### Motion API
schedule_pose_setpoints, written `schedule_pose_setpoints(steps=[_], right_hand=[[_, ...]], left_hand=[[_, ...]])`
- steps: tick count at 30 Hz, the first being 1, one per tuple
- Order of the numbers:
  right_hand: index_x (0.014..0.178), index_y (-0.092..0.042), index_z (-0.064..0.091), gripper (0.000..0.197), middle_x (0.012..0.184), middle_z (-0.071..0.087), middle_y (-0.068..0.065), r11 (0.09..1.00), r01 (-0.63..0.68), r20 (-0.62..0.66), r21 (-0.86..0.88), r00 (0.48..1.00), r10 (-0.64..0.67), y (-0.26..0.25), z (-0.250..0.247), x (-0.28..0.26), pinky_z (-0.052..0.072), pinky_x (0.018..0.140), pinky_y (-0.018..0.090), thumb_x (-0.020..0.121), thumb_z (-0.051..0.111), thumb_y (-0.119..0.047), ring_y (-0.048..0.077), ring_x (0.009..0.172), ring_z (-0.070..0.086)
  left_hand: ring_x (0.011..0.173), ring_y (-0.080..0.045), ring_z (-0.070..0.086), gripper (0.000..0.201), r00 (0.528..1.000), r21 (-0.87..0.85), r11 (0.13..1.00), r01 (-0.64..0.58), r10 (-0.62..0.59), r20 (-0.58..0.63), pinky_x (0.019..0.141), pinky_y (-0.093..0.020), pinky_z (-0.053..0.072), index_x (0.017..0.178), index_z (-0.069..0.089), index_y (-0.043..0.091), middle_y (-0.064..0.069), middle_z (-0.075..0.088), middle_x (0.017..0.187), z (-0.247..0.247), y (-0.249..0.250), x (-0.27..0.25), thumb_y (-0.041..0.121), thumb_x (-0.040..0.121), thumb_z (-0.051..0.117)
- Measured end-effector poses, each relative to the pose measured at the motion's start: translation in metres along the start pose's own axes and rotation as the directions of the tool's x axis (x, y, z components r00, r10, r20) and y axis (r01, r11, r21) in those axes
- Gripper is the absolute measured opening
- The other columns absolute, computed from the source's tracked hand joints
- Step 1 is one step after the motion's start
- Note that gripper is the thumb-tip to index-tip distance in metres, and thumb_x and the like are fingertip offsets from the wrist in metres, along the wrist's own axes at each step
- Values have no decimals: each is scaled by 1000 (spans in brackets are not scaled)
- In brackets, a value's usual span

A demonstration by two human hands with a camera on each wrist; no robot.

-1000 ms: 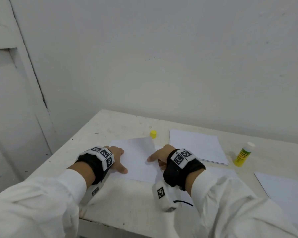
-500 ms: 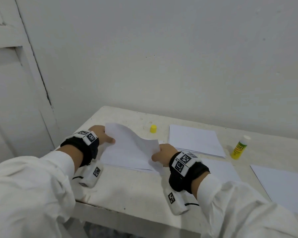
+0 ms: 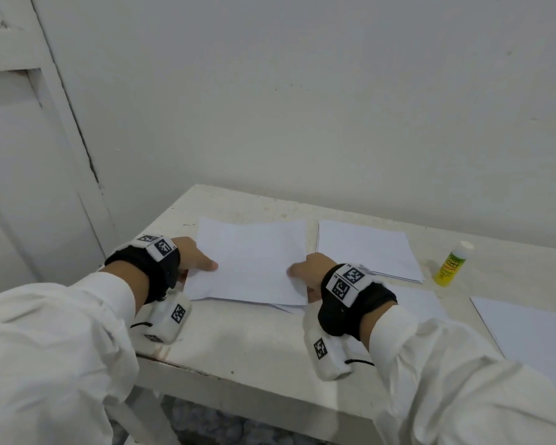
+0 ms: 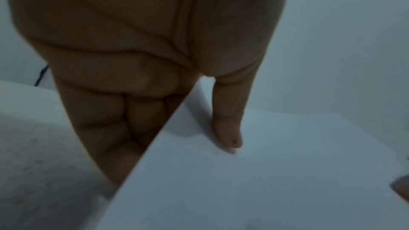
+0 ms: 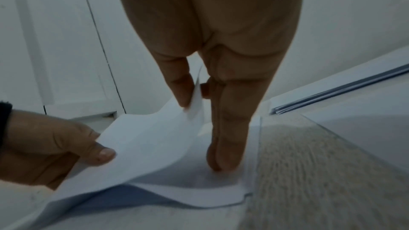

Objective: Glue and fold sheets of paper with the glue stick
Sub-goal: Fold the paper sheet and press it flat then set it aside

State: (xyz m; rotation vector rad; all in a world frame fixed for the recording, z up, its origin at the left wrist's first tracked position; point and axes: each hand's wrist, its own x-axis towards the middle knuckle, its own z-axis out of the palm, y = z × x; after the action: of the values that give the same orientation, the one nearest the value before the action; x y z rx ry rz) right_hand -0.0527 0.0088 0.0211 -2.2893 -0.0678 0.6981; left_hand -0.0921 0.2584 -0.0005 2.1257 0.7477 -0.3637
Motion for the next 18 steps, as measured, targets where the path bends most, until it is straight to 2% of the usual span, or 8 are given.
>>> schedule_pose_setpoints(steps=[1, 3, 7, 9, 12, 14, 16, 18], right_hand=[[114, 5, 52, 30, 89, 55, 14, 998, -14, 28, 58, 1000, 12, 0, -1, -1, 50, 94, 45, 93, 52, -17, 33, 94, 59], [110, 4, 51, 26, 87, 55, 18, 984, -46, 61, 174, 997, 36, 1, -2, -7, 51, 89, 53, 92, 53, -15, 36, 86, 59], [112, 2, 48, 26, 77, 49, 16, 964, -65, 92, 260, 995, 42, 5, -4, -12, 52, 82, 52, 95, 51, -18, 28, 66, 51], [114, 1, 47, 26, 80, 50, 16, 958, -75, 115, 278, 992, 45, 7, -6, -16, 51, 82, 52, 96, 50, -19, 28, 68, 51], [120, -1, 47, 32, 82, 52, 15, 962, -71, 120, 264, 992, 41, 9, -8, -17, 51, 88, 53, 96, 49, -22, 35, 81, 56], [116, -9, 48, 25, 79, 48, 6, 970, -50, 98, 240, 995, 27, 9, -9, -17, 53, 88, 49, 96, 48, -24, 28, 78, 56], [106, -15, 44, 14, 77, 44, 1, 979, -27, 78, 201, 997, 11, 10, -9, -17, 53, 89, 43, 96, 47, -25, 18, 69, 51], [102, -15, 43, 12, 76, 43, -1, 987, 0, 69, 164, 998, -11, 10, -8, -16, 55, 84, 37, 97, 46, -25, 13, 64, 47]], left_hand=[[96, -37, 66, 43, 1000, -43, 999, 6, -6, 5, 89, -52, 52, 104, 59, 1, -19, 68, 101, -1, 0, -1, 22, 74, 82], [95, -38, 65, 36, 1000, -120, 993, 9, -7, 17, 91, -54, 51, 102, 57, -1, -21, 67, 99, -2, 2, -9, 19, 79, 77], [107, -41, 60, 33, 1000, -225, 974, -16, 20, 13, 93, -54, 48, 114, 56, 1, -22, 63, 112, 2, 8, -21, 20, 89, 66], [103, -37, 60, 34, 1000, -240, 970, -26, 22, -19, 90, -50, 50, 116, 54, 5, -19, 63, 112, 7, 9, -25, 24, 90, 65], [80, -28, 59, 46, 999, -207, 978, 6, -12, -29, 73, -39, 54, 117, 55, 6, -12, 62, 93, 8, 3, -33, 24, 81, 76], [60, -24, 55, 51, 997, -153, 986, 63, -68, -26, 59, -33, 53, 116, 54, 1, -10, 55, 76, 8, -3, -37, 16, 75, 81], [52, -22, 61, 37, 993, -160, 981, 107, -113, -27, 50, -28, 50, 106, 54, 4, -12, 60, 75, 10, -7, -40, 8, 78, 77], [50, -19, 65, 26, 989, -196, 971, 135, -145, -38, 42, -24, 47, 97, 51, 2, -16, 66, 81, 15, -9, -41, 9, 83, 72]])
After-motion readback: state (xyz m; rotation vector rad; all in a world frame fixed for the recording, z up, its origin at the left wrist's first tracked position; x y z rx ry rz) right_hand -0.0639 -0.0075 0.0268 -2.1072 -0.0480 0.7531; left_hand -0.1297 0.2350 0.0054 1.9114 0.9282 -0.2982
